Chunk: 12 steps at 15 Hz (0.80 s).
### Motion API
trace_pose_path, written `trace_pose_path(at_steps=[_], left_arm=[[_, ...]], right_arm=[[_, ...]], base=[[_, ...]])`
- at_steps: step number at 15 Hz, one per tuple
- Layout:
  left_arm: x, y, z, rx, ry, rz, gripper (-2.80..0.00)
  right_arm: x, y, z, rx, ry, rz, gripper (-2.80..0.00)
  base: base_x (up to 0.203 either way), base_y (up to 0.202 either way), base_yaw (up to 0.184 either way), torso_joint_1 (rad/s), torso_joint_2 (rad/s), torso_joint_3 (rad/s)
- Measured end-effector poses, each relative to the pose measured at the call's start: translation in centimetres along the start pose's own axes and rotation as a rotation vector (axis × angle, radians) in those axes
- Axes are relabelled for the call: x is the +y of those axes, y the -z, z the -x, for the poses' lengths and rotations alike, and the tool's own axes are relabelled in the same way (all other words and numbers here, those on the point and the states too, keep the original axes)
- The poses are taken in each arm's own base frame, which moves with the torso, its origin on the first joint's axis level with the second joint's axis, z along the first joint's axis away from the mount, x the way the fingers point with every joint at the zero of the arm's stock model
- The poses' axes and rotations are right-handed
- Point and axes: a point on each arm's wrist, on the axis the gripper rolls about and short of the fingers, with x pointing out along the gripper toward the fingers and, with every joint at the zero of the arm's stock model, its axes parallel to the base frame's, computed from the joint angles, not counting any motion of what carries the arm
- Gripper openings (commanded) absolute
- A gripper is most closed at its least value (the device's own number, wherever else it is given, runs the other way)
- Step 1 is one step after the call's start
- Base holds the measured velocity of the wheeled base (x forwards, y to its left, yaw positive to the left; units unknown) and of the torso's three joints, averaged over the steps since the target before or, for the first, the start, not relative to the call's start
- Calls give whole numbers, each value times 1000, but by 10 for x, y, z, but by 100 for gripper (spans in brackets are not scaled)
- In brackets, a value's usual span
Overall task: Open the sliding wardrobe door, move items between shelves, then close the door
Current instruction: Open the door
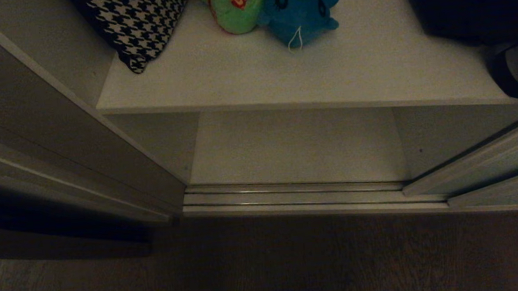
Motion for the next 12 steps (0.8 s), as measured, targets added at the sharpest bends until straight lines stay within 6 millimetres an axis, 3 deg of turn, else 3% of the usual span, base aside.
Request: trace_pose_path(at_steps=[12], left_arm=[[0,0,0,-2,0,8,-280]], right_arm=[[0,0,0,-1,0,0,-280]], base=[[0,0,0,1,0,201]])
